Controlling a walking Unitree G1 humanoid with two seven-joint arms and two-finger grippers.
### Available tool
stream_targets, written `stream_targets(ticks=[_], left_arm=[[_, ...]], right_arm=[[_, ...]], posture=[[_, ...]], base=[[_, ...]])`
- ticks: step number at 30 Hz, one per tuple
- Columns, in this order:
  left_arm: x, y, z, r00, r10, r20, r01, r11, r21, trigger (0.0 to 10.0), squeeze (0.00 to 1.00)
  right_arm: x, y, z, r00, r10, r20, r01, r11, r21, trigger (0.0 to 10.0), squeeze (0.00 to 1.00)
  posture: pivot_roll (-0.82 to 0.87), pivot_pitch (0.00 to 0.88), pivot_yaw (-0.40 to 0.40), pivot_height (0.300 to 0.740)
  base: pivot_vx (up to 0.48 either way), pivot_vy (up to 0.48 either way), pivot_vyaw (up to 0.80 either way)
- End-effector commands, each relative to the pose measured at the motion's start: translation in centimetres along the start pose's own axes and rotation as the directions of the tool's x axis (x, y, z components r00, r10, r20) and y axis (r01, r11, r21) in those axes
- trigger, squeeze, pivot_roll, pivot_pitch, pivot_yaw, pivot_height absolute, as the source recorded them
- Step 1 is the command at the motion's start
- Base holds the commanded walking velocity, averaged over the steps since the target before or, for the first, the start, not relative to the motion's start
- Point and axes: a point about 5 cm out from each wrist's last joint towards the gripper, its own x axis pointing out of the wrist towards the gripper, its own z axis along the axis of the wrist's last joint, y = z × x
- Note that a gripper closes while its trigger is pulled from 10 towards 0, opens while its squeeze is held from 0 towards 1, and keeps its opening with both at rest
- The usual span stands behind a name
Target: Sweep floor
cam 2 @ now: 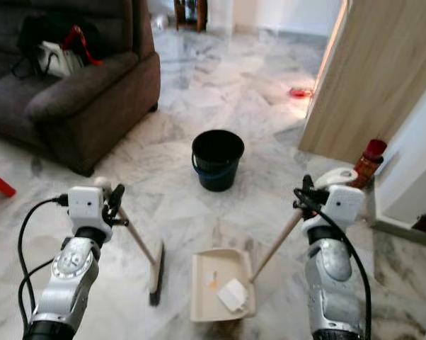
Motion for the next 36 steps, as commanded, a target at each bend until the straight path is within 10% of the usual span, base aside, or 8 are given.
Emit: stream_targets(ticks=[1,27,36], left_arm=[[0.3,-0.2,0.7,0.999,-0.004,0.034,0.003,1.000,0.011,10.0,0.00],[0.4,0.0,0.9,0.999,-0.001,0.038,0.001,1.000,0.010,10.0,0.00],[0.5,0.0,0.9,0.999,-0.005,0.036,0.004,1.000,0.014,10.0,0.00]], right_arm=[[0.2,-0.1,1.3,0.998,-0.004,0.063,0.002,1.000,0.024,10.0,0.00],[0.9,0.7,3.2,0.992,0.001,0.125,-0.007,0.999,0.045,10.0,0.00],[2.1,1.7,8.5,0.952,-0.026,0.304,0.002,0.997,0.081,10.0,0.00]], posture=[[0.00,0.060,0.016,0.740],[0.01,0.081,0.018,0.740],[0.01,0.079,0.024,0.740]], base=[[0.360,0.000,0.00],[0.363,0.000,0.00],[0.364,0.000,0.00]])
